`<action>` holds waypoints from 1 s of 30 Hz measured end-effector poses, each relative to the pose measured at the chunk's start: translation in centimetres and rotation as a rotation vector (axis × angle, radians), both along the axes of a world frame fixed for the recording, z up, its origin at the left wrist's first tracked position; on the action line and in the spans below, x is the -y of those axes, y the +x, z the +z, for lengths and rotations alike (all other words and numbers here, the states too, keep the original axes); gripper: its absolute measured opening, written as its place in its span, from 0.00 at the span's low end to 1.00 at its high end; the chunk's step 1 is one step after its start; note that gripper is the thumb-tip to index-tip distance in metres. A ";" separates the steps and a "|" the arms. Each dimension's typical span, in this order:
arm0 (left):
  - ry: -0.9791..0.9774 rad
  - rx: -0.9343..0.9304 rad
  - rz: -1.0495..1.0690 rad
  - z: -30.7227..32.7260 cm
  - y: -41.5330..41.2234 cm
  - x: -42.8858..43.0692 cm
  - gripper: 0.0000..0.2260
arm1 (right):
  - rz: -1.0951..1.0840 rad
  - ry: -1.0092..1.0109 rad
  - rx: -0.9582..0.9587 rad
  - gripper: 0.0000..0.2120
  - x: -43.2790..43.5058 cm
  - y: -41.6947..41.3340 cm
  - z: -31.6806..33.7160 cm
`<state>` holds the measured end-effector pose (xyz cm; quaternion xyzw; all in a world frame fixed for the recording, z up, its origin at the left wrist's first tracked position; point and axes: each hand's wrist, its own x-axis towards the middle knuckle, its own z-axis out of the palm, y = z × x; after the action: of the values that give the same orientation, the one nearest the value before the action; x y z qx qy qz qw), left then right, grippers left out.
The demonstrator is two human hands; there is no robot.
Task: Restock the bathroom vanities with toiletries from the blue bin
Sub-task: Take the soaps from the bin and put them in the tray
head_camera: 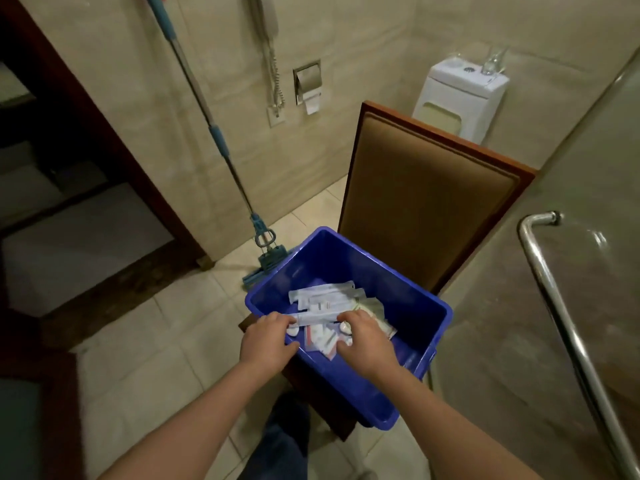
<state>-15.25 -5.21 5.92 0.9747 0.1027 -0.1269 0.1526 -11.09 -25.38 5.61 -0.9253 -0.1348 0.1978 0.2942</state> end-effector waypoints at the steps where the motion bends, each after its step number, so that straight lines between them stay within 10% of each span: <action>1: -0.002 -0.019 -0.023 -0.5 1.1 -0.5 0.22 | -0.022 0.003 -0.019 0.21 -0.3 0.7 -0.5; 30: -0.113 -0.762 -0.484 -20.7 15.2 -5.3 0.18 | -0.492 -0.101 -0.504 0.22 -7.3 6.2 -17.8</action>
<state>-0.07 0.08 -14.80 0.8447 -0.0862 -0.5138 0.1229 -4.88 -18.13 -12.18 -0.8656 0.1786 0.3496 0.3108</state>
